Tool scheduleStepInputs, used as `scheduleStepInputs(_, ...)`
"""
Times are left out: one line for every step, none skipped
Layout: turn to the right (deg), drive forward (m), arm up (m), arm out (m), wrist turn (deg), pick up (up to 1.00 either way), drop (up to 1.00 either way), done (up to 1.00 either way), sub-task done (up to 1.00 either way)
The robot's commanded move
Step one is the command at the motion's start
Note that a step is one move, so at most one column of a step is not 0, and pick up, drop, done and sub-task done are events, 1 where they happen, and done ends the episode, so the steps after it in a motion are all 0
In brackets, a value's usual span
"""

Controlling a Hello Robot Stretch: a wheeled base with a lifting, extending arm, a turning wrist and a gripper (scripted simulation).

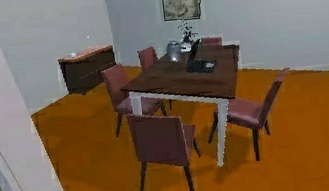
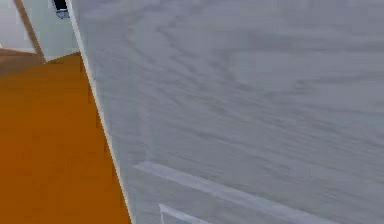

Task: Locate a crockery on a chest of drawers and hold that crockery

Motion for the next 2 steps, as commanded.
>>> scheduleStepInputs(-9.0,0.0,0.0,0.0,0.0,0.0,0.0,0.0,0.0)
scheduleStepInputs(0.0,0.75,0.0,0.0,0.0,0.0,0.0,0.0,0.0)
